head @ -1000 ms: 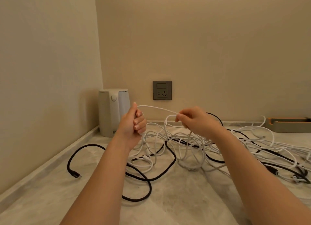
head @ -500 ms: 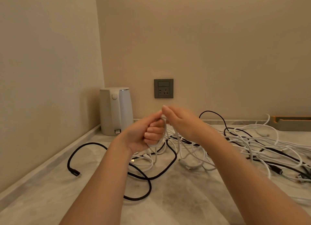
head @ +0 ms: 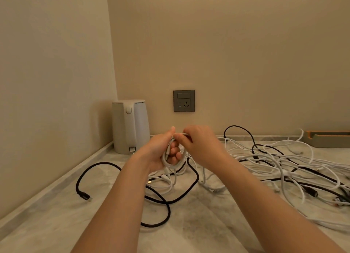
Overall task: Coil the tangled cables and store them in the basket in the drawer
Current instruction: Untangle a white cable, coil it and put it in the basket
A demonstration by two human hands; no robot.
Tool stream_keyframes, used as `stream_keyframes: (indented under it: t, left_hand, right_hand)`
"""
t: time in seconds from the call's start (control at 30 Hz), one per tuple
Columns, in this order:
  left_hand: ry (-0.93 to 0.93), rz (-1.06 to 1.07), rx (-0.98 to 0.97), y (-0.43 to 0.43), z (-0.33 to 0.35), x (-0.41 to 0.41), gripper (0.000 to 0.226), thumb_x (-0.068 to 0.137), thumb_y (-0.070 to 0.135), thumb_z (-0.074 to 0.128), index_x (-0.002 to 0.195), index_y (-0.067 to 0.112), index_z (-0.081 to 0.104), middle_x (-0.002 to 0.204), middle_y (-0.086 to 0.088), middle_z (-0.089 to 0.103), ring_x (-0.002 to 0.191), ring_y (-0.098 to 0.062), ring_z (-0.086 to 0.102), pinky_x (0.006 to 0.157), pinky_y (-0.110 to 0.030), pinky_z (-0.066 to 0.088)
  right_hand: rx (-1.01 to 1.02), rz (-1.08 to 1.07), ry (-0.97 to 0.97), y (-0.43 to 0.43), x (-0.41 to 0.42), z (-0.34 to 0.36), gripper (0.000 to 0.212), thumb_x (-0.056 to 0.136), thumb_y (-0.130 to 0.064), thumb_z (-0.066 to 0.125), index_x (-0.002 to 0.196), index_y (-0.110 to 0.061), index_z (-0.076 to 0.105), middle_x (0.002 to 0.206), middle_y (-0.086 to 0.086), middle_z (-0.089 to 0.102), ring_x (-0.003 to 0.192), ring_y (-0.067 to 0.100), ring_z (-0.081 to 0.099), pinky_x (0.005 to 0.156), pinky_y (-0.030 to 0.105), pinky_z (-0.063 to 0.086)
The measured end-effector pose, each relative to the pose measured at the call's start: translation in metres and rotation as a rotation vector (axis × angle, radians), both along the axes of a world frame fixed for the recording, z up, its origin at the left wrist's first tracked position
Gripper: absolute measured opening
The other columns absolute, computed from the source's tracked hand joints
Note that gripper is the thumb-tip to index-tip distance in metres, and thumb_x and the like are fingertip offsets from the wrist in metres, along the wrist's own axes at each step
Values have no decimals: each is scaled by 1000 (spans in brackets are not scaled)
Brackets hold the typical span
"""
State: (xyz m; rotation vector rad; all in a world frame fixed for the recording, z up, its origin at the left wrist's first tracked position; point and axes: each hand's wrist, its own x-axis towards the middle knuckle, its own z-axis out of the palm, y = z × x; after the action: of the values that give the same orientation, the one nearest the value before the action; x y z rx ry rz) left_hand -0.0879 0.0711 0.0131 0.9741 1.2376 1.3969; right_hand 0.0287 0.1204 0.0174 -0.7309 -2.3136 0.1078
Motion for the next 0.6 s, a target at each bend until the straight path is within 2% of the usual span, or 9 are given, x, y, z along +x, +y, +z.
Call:
stream_keyframes:
  t: [0.1,0.2,0.33,0.4,0.5,0.57,0.6]
  left_hand:
    - [135,118,43,0,-1,0,56,103,40,32,53,14,34,38,3,31,31,-8,35,33,-14,25]
    - [207,210,169,2,1,4,56,102,44,31,54,15,36,38,4,31,32,-9,32,36,-16,24]
    - [450,453,414,7,5,8,56,101,39,36,53,13,49,36,7,43,36,-7,43,44,-21,36]
    - [587,585,518,7,3,9,54,100,38,39,54,15,54,40,7,49,39,-3,47,48,-22,41]
    - [715,698,533,2,-1,12,57,97,49,37,54,15,54,49,4,53,48,-10,52,55,-27,45]
    - [707,719,514,2,-3,13,59,96,52,35,54,15,53,50,3,54,49,-15,55,57,-31,47]
    - [697,737,503,2,-5,12,60,96,52,34,54,14,52,51,2,53,49,-16,54,56,-31,47]
  right_hand:
    - [6,-19,25,-3,-3,-3,45,98,-37,44,57,-21,34,58,1,41,63,24,43,59,32,28]
    - [-19,25,152,-4,-5,-4,42,99,-31,44,60,-16,40,56,0,40,59,21,39,58,32,27]
    - [-61,72,376,-6,-9,-5,37,99,-25,45,64,-15,49,59,0,52,54,10,44,56,27,32]
    - [-113,90,510,-9,-9,-4,41,98,-23,48,57,-18,46,51,-7,44,47,5,41,49,19,31]
    - [-204,82,656,-11,-9,-5,48,97,-25,50,52,-19,35,48,-7,32,43,9,29,45,20,25]
    - [-309,83,718,-12,-13,-9,46,97,-29,49,55,-13,37,50,-4,32,47,10,26,45,20,22]
    - [-381,96,745,-12,-17,-12,44,97,-31,49,59,-10,41,51,-2,33,50,13,28,48,23,26]
